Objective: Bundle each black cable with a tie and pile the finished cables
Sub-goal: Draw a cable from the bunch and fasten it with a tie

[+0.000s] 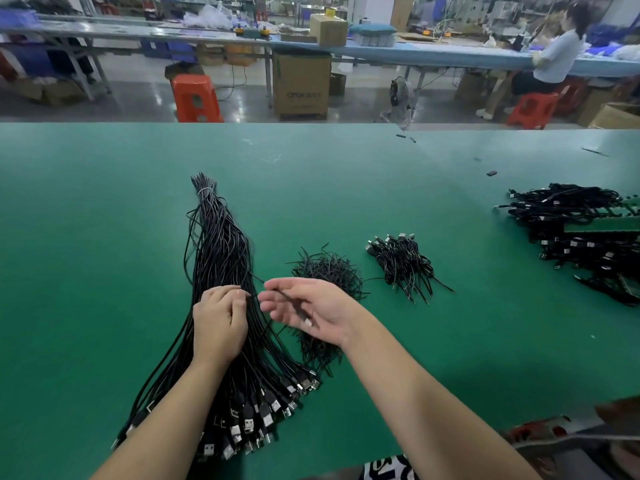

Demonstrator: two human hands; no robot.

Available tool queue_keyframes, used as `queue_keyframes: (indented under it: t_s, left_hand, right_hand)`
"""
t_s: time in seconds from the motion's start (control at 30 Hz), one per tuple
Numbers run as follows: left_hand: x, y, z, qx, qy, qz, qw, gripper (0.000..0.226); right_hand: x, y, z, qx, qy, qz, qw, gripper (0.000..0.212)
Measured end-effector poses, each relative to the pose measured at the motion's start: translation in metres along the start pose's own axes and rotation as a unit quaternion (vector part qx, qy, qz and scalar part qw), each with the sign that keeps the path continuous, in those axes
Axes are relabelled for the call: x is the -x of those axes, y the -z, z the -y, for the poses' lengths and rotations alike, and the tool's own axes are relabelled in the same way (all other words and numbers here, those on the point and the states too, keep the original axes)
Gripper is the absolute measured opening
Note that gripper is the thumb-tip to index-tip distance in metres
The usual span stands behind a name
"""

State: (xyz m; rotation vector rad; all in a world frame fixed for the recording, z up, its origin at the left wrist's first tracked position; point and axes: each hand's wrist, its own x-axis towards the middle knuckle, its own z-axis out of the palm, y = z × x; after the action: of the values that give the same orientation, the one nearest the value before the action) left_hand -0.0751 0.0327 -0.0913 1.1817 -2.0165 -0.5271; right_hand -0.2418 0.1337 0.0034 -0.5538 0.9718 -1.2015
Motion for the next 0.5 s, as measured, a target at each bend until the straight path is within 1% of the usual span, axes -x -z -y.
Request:
queue_keyframes:
  t_s: [0.03,0.07,0.13,0.23,0.3,0.33,0.37,0.47,0.5]
  left_hand:
    - [0.001,-0.001,-0.001,-0.02,-0.015,0.0,1.0,0.047]
    - [0.001,-0.002,-0.001,-0.039,-0.023,0.004,0.999,0.043]
    - [0.002,-0.004,-0.002,-0.069,-0.027,0.019,0.997,0.037]
    - [0.001,-0.006,0.0,-0.103,-0.028,0.044,0.993,0.03]
    - [0.002,-0.007,0.001,-0.123,-0.036,0.053,0.99,0.023]
    - [0.002,-0.008,0.0,-0.128,-0.041,0.053,0.99,0.022]
    - [0.002,-0.008,0.0,-0.131,-0.044,0.051,0.989,0.022]
    - [0.002,-0.008,-0.001,-0.139,-0.045,0.046,0.988,0.023]
    - [0.002,-0.008,-0.001,-0.14,-0.043,0.043,0.988,0.023]
  right_hand:
    - [0.002,0.003,0.001,-0.023,0.021,0.003,1.0,0.023]
    - [0.003,0.005,0.001,-0.023,0.043,-0.006,0.999,0.021]
    - [0.004,0.009,0.001,0.015,0.079,-0.054,0.995,0.019]
    - [0.005,0.013,-0.001,0.111,0.111,-0.16,0.974,0.034]
    - [0.007,0.013,-0.002,0.167,0.137,-0.204,0.955,0.041]
    - [0.009,0.011,-0.002,0.163,0.152,-0.2,0.954,0.042]
    - [0.012,0.009,0.0,0.143,0.167,-0.18,0.959,0.042]
    - [0.022,0.004,0.011,0.057,0.199,-0.109,0.972,0.04]
    - [0.026,0.002,0.017,0.033,0.21,-0.098,0.972,0.039]
